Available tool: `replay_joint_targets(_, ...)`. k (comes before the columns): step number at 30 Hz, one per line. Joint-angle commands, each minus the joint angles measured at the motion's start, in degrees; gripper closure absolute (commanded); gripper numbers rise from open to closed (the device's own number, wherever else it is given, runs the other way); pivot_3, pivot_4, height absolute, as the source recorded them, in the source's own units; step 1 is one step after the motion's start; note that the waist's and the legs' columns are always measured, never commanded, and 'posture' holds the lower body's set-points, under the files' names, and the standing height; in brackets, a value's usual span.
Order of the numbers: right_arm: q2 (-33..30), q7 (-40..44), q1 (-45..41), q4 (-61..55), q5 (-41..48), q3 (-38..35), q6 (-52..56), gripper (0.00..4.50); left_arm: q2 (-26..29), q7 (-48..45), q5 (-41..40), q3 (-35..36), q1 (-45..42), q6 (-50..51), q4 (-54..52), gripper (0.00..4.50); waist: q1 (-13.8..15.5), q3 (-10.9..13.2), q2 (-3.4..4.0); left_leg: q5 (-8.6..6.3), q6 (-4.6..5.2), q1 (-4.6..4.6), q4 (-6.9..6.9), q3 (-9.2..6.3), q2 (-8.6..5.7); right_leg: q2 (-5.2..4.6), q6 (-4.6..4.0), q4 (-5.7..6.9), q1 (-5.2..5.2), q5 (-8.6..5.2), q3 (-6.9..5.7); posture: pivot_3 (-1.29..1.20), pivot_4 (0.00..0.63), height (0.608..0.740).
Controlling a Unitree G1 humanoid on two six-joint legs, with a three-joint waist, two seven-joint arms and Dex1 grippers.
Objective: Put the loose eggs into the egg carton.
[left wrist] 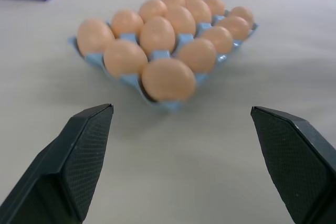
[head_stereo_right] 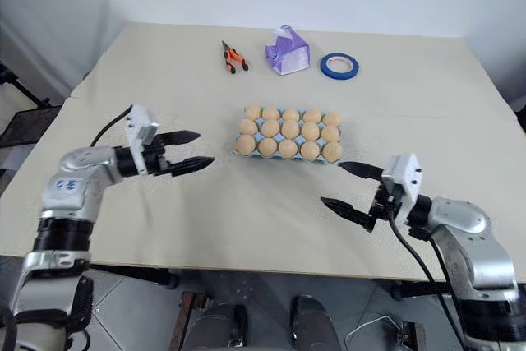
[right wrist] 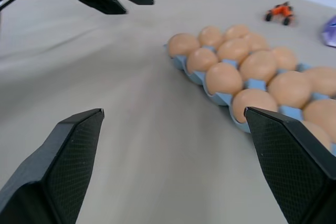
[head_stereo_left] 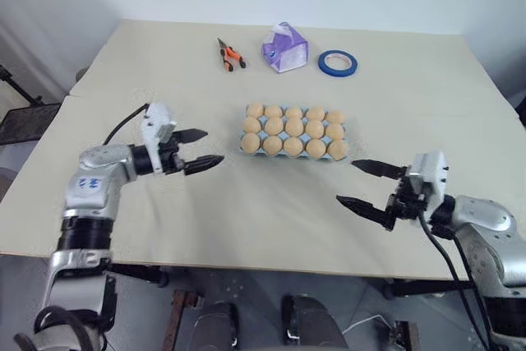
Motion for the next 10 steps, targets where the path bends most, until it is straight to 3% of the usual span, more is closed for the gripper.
replay_joint_targets(1,0.31,3.52,-3.61,3.67,-1.38,1.58,-2.64,0.00,2.66,-2.94,-2.20,2.38,2.79,-2.02,-2.49,0.04,0.03,0.01,0.01,0.01,0.02,0.00,0.00,-0.03,-0.02,-0.05,0.00,0.00,0.01,0.00,-0.02,0.00,0.150,0.740)
replay_joint_targets(10,1.36,6.73,-9.13,9.98,-3.53,3.78,-4.84,0.00,3.39,-3.78,-3.23,3.27,5.08,-4.37,-2.03,0.04,-0.02,0.02,0.03,-0.01,-0.04,-0.06,-0.22,-0.19,-0.03,-0.19,-0.06,-0.13,-0.04,-0.02,-0.24,0.00,0.150,0.740)
